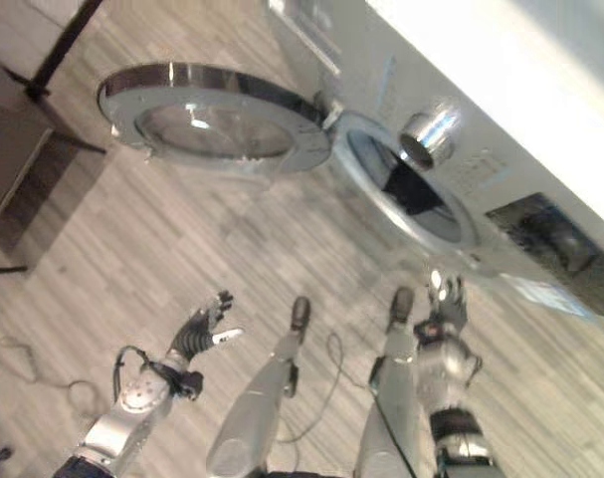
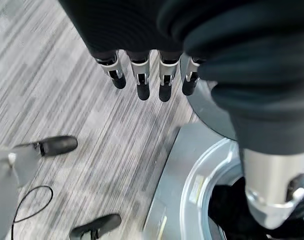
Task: Grab the laundry basket,head to the washer,open it,put in the laundry and shut it.
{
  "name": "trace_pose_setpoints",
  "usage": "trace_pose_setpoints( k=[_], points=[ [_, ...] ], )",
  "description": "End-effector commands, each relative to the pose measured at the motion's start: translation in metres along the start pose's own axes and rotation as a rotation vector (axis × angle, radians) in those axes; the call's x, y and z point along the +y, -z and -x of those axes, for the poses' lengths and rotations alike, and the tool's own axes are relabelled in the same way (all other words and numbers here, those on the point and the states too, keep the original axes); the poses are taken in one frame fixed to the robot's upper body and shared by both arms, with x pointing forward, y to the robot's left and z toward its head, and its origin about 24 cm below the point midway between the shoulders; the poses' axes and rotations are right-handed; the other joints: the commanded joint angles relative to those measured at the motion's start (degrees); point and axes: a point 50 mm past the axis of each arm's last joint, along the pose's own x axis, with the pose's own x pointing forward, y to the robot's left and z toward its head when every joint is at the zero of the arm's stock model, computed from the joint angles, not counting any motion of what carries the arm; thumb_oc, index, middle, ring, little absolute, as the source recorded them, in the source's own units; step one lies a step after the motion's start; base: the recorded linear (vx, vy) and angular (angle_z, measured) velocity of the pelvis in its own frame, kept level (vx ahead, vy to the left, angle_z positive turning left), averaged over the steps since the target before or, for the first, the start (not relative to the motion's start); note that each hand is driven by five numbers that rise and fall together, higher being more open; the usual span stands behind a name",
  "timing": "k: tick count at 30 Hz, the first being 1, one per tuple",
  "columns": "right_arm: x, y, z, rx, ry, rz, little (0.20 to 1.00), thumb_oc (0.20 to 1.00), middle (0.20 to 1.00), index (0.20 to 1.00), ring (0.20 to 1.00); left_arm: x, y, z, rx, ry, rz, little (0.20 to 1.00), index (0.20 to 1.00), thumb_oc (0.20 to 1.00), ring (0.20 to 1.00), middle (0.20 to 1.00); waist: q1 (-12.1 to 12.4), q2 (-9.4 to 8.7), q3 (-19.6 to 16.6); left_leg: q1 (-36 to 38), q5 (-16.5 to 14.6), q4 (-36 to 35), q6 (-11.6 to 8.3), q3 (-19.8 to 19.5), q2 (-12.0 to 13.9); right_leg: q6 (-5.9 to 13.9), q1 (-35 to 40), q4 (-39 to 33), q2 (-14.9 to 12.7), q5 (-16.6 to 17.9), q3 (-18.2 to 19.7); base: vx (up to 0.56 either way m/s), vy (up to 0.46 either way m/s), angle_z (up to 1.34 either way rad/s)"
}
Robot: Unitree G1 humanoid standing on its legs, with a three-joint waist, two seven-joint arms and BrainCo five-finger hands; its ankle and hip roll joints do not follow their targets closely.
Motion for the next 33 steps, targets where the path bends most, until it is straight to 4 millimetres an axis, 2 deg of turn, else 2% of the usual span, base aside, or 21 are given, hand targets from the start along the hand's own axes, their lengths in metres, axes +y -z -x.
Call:
trace_pose_setpoints(
  k=[1, 2, 3, 4, 5, 7, 8, 10, 11, 12, 13, 14, 16, 17, 20, 21, 24, 25, 33],
  points=[
    [-0.005, 0.002, 0.007, 0.052, -0.138, 0.236, 1.000, 1.000, 1.000, 1.000, 1.000, 0.006, 0.022, 0.016, 0.077, 0.020, -0.063, 1.000, 1.000, 1.000, 1.000, 1.000, 0.2, 1.57, -3.4, 2.7, -2.5, -3.0, 1.77, 1.9, -0.2, 1.40, 6.2, 3.4, -0.3, -8.2, 0.2, 0.13, 0.010, -0.06],
    [-0.012, 0.010, 0.012, 0.097, -0.140, 0.290, 1.000, 1.000, 1.000, 1.000, 1.000, 0.008, 0.027, 0.016, 0.098, 0.011, -0.073, 1.000, 1.000, 1.000, 1.000, 1.000, 0.0, 1.12, -4.0, 3.7, -2.4, -3.2, 1.79, 1.7, -0.1, 1.41, 7.1, 3.2, -0.3, -8.1, 0.0, 0.10, 0.001, 0.02],
    [-0.012, 0.010, 0.012, 0.097, -0.140, 0.291, 1.000, 1.000, 1.000, 1.000, 1.000, 0.008, 0.027, 0.016, 0.098, 0.011, -0.073, 1.000, 1.000, 1.000, 1.000, 1.000, 0.0, 1.14, -3.9, 3.8, -2.4, -3.2, 1.78, 1.7, -0.1, 1.41, 7.2, 3.2, -0.3, -8.1, 0.0, 0.13, -0.007, 0.00],
    [-0.030, 0.029, 0.024, 0.201, -0.135, 0.400, 1.000, 1.000, 1.000, 1.000, 1.000, 0.010, 0.038, 0.019, 0.139, 0.000, -0.091, 1.000, 1.000, 1.000, 1.000, 1.000, -0.4, 0.13, -5.7, 5.5, -2.3, -3.9, 1.80, 1.4, 0.2, 1.58, 9.4, 2.4, -0.4, -7.8, -0.5, 0.14, -0.005, -0.03],
    [-0.038, 0.037, 0.029, 0.246, -0.130, 0.440, 1.000, 1.000, 1.000, 1.000, 1.000, 0.011, 0.044, 0.019, 0.164, -0.008, -0.108, 1.000, 1.000, 1.000, 1.000, 1.000, -0.7, -0.37, -6.4, 6.8, -2.6, -4.1, 1.77, 1.4, 0.5, 1.64, 10.6, 2.3, -0.2, -8.1, -0.6, 0.18, 0.008, 0.02],
    [-0.056, 0.059, 0.040, 0.365, -0.076, 0.454, 1.000, 1.000, 1.000, 1.000, 1.000, 0.011, 0.065, 0.019, 0.250, -0.033, -0.130, 1.000, 1.000, 1.000, 1.000, 1.000, -1.3, -1.50, -8.5, 9.7, -3.1, -4.3, 1.87, 1.9, 0.9, 1.88, 13.6, 1.1, 0.1, -7.7, -0.5, 0.14, 0.025, 0.00],
    [-0.056, 0.059, 0.040, 0.365, -0.076, 0.454, 1.000, 1.000, 1.000, 1.000, 1.000, 0.011, 0.065, 0.019, 0.250, -0.033, -0.130, 1.000, 1.000, 1.000, 1.000, 1.000, -1.3, -1.50, -8.5, 9.7, -3.1, -4.3, 1.87, 1.9, 0.9, 1.88, 13.6, 1.1, 0.1, -7.7, -0.5, 0.11, 0.012, -0.09],
    [-0.072, 0.071, 0.050, 0.442, -0.014, 0.506, 1.000, 1.000, 1.000, 1.000, 1.000, 0.009, 0.077, 0.019, 0.299, -0.046, -0.161, 1.000, 1.000, 1.000, 1.000, 1.000, -1.3, -2.04, -9.6, 12.2, -3.9, -4.4, 1.96, 2.2, 1.3, 2.00, 15.7, 0.4, 0.5, -7.8, -0.3, 0.09, 0.003, -0.09],
    [-0.091, 0.084, 0.061, 0.521, 0.078, 0.522, 1.000, 1.000, 1.000, 1.000, 1.000, 0.008, 0.090, 0.019, 0.354, -0.074, -0.168, 1.000, 1.000, 1.000, 1.000, 1.000, -1.6, -2.52, -11.1, 14.2, -4.6, -4.3, 2.14, 2.7, 1.6, 2.08, 17.3, 0.2, 0.9, -7.9, 0.3, 0.10, 0.001, -0.12],
    [-0.102, 0.086, 0.065, 0.543, 0.151, 0.524, 1.000, 1.000, 1.000, 1.000, 1.000, 0.008, 0.095, 0.020, 0.378, -0.090, -0.169, 1.000, 1.000, 1.000, 1.000, 1.000, -1.6, -2.71, -11.7, 15.2, -5.0, -4.2, 2.25, 2.9, 1.7, 2.12, 18.0, 0.2, 1.1, -7.9, 0.5, 0.07, -0.003, -0.19],
    [-0.101, 0.086, 0.065, 0.542, 0.151, 0.524, 1.000, 1.000, 1.000, 1.000, 1.000, 0.007, 0.095, 0.019, 0.377, -0.090, -0.169, 1.000, 1.000, 1.000, 1.000, 1.000, -1.6, -2.68, -11.5, 15.4, -5.0, -4.2, 2.25, 2.9, 1.7, 2.12, 18.2, 0.2, 1.1, -8.0, 0.5, 0.06, -0.009, -0.28],
    [-0.115, 0.093, 0.074, 0.594, 0.247, 0.513, 1.000, 1.000, 1.000, 1.000, 1.000, 0.008, 0.102, 0.020, 0.409, -0.135, -0.138, 1.000, 1.000, 1.000, 1.000, 1.000, -1.6, -2.95, -12.6, 17.3, -5.8, -4.1, 2.49, 3.3, 1.9, 2.15, 19.6, 0.0, 1.4, -8.1, 1.0, 0.05, -0.005, -0.25],
    [-0.115, 0.093, 0.074, 0.593, 0.247, 0.513, 1.000, 1.000, 1.000, 1.000, 1.000, 0.008, 0.102, 0.020, 0.408, -0.135, -0.138, 1.000, 1.000, 1.000, 1.000, 1.000, -1.5, -2.93, -12.4, 17.5, -5.8, -4.2, 2.49, 3.4, 1.9, 2.15, 19.8, -0.1, 1.4, -8.1, 1.1, 0.05, -0.016, -0.18],
    [-0.130, 0.096, 0.085, 0.641, 0.316, 0.597, 1.000, 1.000, 1.000, 1.000, 1.000, 0.008, 0.118, 0.027, 0.480, -0.182, -0.112, 1.000, 1.000, 1.000, 1.000, 1.000, -1.5, -3.38, -14.2, 20.3, -6.7, -4.3, 2.68, 3.9, 2.3, 2.27, 22.0, -0.6, 1.8, -8.5, 1.8, 0.05, -0.028, -0.25],
    [-0.136, 0.096, 0.089, 0.658, 0.337, 0.608, 1.000, 1.000, 1.000, 1.000, 1.000, 0.008, 0.123, 0.030, 0.505, -0.196, -0.105, 1.000, 1.000, 1.000, 1.000, 1.000, -1.6, -3.50, -14.7, 21.6, -6.9, -4.5, 2.69, 4.1, 2.4, 2.32, 22.9, -0.7, 2.0, -8.6, 2.0, 0.06, -0.031, -0.19],
    [-0.146, 0.101, 0.102, 0.710, 0.372, 0.676, 1.000, 1.000, 1.000, 1.000, 1.000, 0.006, 0.138, 0.039, 0.580, -0.250, -0.069, 1.000, 1.000, 1.000, 1.000, 1.000, -1.3, -3.94, -16.5, 23.9, -7.5, -4.7, 2.72, 4.3, 2.6, 2.33, 25.2, -1.1, 2.1, -9.2, 2.2, 0.06, -0.052, -0.09],
    [-0.151, 0.105, 0.110, 0.752, 0.378, 0.724, 1.000, 1.000, 1.000, 1.000, 1.000, 0.006, 0.146, 0.046, 0.621, -0.280, -0.045, 1.000, 1.000, 1.000, 1.000, 1.000, -1.1, -4.17, -17.4, 25.4, -7.7, -4.9, 2.66, 4.1, 2.9, 2.26, 26.7, -1.4, 2.2, -9.6, 1.9, 0.06, -0.060, -0.07],
    [-0.157, 0.111, 0.122, 0.819, 0.377, 0.807, 1.000, 1.000, 1.000, 1.000, 1.000, 0.002, 0.157, 0.056, 0.682, -0.302, -0.027, 1.000, 1.000, 1.000, 1.000, 1.000, -0.5, -4.64, -19.1, 27.5, -8.0, -5.5, 2.58, 3.9, 3.1, 2.25, 28.9, -2.2, 2.3, -10.0, 1.5, 0.05, -0.052, -0.01],
    [-0.152, 0.121, 0.128, 0.892, 0.296, 0.903, 1.000, 1.000, 1.000, 1.000, 1.000, -0.007, 0.175, 0.075, 0.785, -0.323, 0.020, 1.000, 1.000, 1.000, 1.000, 1.000, 0.8, -5.50, -21.7, 29.9, -8.1, -6.1, 2.37, 3.7, 3.8, 1.94, 31.9, -3.1, 2.5, -10.8, 0.8, 0.02, -0.036, 0.00]
  ],
)
